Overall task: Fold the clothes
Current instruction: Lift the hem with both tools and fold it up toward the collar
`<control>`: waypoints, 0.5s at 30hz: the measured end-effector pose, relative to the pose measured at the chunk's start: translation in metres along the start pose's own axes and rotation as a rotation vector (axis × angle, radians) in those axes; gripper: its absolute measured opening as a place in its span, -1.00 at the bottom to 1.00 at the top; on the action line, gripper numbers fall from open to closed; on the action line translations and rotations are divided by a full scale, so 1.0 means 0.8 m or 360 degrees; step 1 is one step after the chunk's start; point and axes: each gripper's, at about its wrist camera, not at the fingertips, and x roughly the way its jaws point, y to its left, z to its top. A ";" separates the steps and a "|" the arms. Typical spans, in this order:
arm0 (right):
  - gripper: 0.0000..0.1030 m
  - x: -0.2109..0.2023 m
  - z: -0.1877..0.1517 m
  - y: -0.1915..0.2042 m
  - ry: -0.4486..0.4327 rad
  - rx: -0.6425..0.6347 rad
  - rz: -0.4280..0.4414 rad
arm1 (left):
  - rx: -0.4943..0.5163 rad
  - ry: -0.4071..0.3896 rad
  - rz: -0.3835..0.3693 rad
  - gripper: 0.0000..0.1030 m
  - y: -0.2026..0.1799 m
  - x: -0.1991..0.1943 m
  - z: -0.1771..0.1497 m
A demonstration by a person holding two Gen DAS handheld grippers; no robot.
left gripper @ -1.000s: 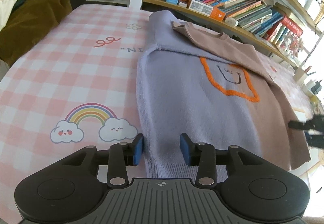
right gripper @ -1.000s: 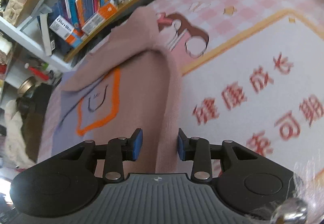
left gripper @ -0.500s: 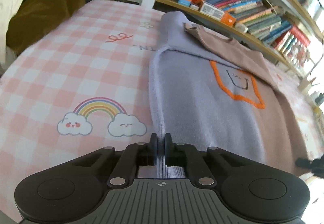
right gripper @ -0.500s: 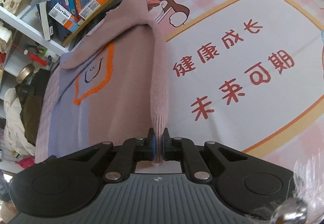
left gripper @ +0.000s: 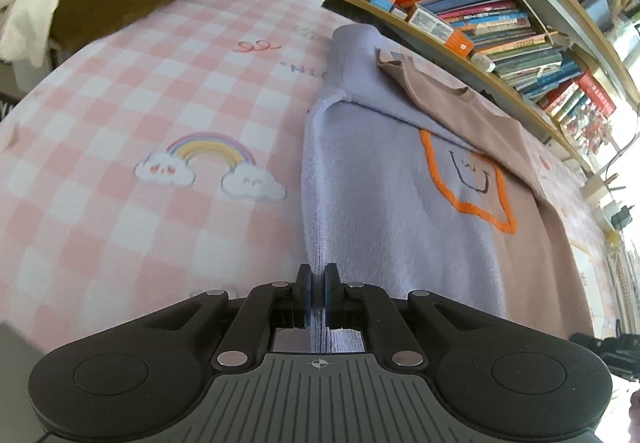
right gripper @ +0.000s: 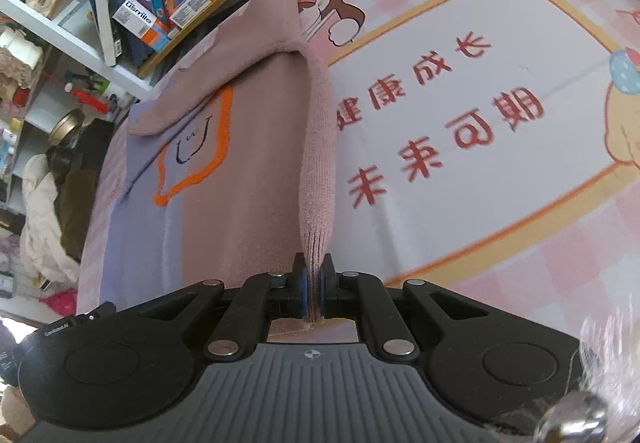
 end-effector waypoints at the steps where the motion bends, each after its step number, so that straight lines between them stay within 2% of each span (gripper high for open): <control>1: -0.90 -0.004 -0.003 -0.004 0.0010 0.0010 0.0021 | -0.0006 -0.0003 0.0008 -0.91 -0.002 -0.005 -0.004; 6: -0.90 -0.022 -0.024 -0.022 0.0070 0.0045 0.0110 | -0.0072 -0.0010 0.0029 -0.91 -0.008 -0.029 -0.027; 15: -0.90 -0.055 -0.050 -0.048 0.0114 0.0035 0.0166 | -0.0193 -0.0004 0.0017 -0.91 -0.011 -0.053 -0.068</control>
